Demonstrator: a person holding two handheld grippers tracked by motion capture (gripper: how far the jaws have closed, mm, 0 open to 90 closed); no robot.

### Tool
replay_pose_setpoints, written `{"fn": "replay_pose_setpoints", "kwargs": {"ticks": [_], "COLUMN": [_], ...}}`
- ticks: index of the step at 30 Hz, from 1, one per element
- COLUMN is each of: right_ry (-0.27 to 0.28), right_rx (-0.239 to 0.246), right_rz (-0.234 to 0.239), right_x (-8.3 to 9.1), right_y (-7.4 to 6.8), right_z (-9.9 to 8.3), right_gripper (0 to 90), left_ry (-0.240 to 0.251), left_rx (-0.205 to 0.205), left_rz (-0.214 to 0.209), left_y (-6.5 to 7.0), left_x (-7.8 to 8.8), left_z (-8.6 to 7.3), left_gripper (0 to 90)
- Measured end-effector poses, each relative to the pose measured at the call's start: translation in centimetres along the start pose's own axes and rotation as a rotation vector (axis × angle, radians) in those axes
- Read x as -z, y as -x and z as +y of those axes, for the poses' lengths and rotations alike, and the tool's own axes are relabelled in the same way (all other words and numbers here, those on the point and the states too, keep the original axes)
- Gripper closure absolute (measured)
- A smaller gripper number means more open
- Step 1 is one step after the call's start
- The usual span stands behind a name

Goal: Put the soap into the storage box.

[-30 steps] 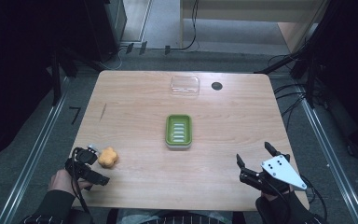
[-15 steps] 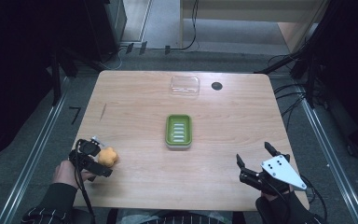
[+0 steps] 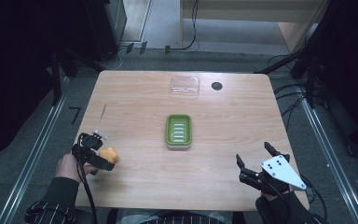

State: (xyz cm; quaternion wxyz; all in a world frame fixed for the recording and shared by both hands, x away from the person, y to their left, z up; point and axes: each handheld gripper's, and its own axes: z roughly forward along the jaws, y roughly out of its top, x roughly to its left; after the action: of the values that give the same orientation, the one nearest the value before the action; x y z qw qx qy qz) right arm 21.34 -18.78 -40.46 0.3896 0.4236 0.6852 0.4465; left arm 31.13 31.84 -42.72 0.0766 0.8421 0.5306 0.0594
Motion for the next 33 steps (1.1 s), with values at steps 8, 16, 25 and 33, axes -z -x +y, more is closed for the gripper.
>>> {"fn": "replay_pose_setpoints", "kwargs": {"ticks": [8,16,25,33], "right_ry": [-0.001,-0.001,-0.001,-0.001], "right_rx": [-0.001,-0.003,0.0,-0.001], "right_rz": [-0.001,-0.002,-0.002,-0.002], "right_x": [0.0,0.0,0.0,0.0], "right_y": [0.0,0.0,0.0,0.0], "right_z": [0.0,0.0,0.0,0.0], "right_gripper": [11.2,11.3,11.3,11.2], "left_ry": [-0.009,-0.023,-0.065,-0.083], "left_rx": [-0.016,-0.016,-0.027,-0.027], "left_rz": [0.006,-0.001,-0.007,0.0], "left_y": [-0.1,-0.5,-0.8,-0.8], "left_x": [-0.3,-0.8,-1.8,-2.4], "left_z": [1.3,2.3,2.9,2.9], "left_gripper": [0.0,0.0,0.0,3.2]}}
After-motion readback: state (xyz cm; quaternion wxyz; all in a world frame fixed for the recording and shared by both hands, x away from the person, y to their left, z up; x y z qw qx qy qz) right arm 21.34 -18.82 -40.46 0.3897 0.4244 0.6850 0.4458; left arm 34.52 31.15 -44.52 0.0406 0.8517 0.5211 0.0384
